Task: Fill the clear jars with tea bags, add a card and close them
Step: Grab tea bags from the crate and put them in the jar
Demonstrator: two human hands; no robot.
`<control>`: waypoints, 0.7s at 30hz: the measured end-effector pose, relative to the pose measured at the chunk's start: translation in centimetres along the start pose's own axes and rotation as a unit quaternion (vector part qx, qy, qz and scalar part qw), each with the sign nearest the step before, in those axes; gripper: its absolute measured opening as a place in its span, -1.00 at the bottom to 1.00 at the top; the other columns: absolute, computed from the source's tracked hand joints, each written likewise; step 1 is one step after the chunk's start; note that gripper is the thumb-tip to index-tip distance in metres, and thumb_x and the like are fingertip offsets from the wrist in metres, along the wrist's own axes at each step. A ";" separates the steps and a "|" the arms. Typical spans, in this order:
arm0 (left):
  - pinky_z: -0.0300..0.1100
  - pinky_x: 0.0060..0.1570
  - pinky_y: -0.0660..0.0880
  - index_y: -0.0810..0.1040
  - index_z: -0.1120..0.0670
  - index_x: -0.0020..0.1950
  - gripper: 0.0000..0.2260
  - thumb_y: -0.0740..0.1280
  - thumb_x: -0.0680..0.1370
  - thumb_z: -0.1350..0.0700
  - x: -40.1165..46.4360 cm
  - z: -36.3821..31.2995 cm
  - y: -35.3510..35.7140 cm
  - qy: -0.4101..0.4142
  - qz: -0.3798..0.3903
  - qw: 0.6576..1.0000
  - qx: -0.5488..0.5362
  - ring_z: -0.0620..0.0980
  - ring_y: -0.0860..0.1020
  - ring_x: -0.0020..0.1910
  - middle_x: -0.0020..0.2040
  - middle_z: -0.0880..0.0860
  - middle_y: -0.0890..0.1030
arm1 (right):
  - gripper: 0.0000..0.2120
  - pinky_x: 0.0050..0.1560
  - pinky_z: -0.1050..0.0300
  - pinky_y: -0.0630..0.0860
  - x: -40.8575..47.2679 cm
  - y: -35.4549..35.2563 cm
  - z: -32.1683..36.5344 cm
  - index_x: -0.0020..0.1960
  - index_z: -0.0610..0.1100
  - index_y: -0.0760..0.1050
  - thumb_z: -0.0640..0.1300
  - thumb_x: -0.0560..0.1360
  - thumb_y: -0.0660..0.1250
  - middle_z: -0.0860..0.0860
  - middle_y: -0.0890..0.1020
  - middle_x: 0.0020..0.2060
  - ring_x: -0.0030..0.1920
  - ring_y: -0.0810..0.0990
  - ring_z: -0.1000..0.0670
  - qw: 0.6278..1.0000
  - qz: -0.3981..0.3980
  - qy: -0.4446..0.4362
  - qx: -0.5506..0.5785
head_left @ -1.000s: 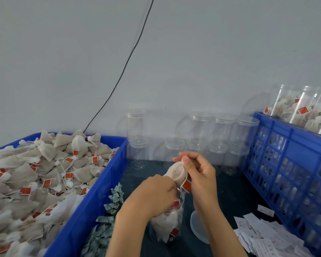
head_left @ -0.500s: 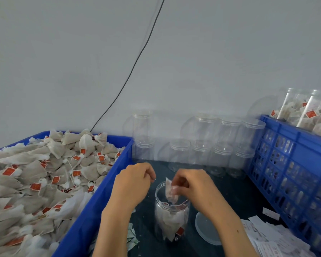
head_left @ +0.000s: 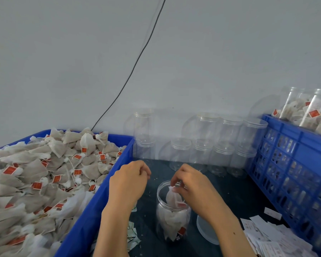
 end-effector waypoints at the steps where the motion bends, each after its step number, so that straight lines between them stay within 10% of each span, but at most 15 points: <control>1: -0.13 -0.03 0.53 0.51 -0.13 -0.17 -0.74 0.15 0.59 0.18 0.0 0.3 -0.2 -0.015 -0.010 1.000 -0.003 -0.19 0.58 -0.15 -0.19 -0.19 0.63 | -0.87 -0.04 0.18 0.42 0.0 0.1 0.3 -0.01 -0.04 0.57 -0.03 0.58 0.27 0.11 0.55 -0.04 -0.03 0.53 0.05 1.000 0.009 -0.003 -0.005; 8: 0.02 0.06 0.54 0.51 -0.01 -0.14 -0.72 0.12 0.57 0.31 0.5 3.0 0.0 -0.079 0.011 0.997 0.009 0.01 0.60 -0.06 -0.08 -0.01 0.65 | -0.54 -0.10 0.28 -0.03 -0.9 0.9 1.6 -0.22 -0.13 0.44 -0.01 0.68 -0.10 -0.06 0.61 -0.15 -0.05 0.31 0.02 0.990 0.127 -0.033 -0.050; 15: -0.14 0.08 0.53 0.52 0.10 0.15 -0.76 0.17 0.59 0.34 1.5 5.1 3.9 -0.071 0.117 0.991 0.010 -0.01 0.56 0.03 0.06 0.04 0.59 | -0.72 -0.03 0.19 0.51 -0.7 -0.5 0.6 -0.13 0.00 0.59 -0.02 0.62 0.15 0.15 0.66 -0.24 -0.15 0.61 0.16 0.987 0.033 0.029 0.152; 21: -0.10 0.09 0.53 0.46 0.17 0.25 -0.75 0.24 0.58 0.33 1.4 8.3 7.1 -0.151 0.049 0.987 -0.026 0.04 0.53 0.09 0.17 0.11 0.53 | -0.73 -0.14 0.35 0.53 -0.9 -2.5 -1.4 -0.13 -0.06 0.63 -0.16 0.62 0.19 0.06 0.69 -0.29 -0.22 0.66 0.11 0.929 -0.111 0.080 0.343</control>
Point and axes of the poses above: each hand's wrist, its own x-axis towards the middle knuckle, its own y-axis out of the palm, z = x × y, the point moved 2 cm from there along x, towards the middle knuckle
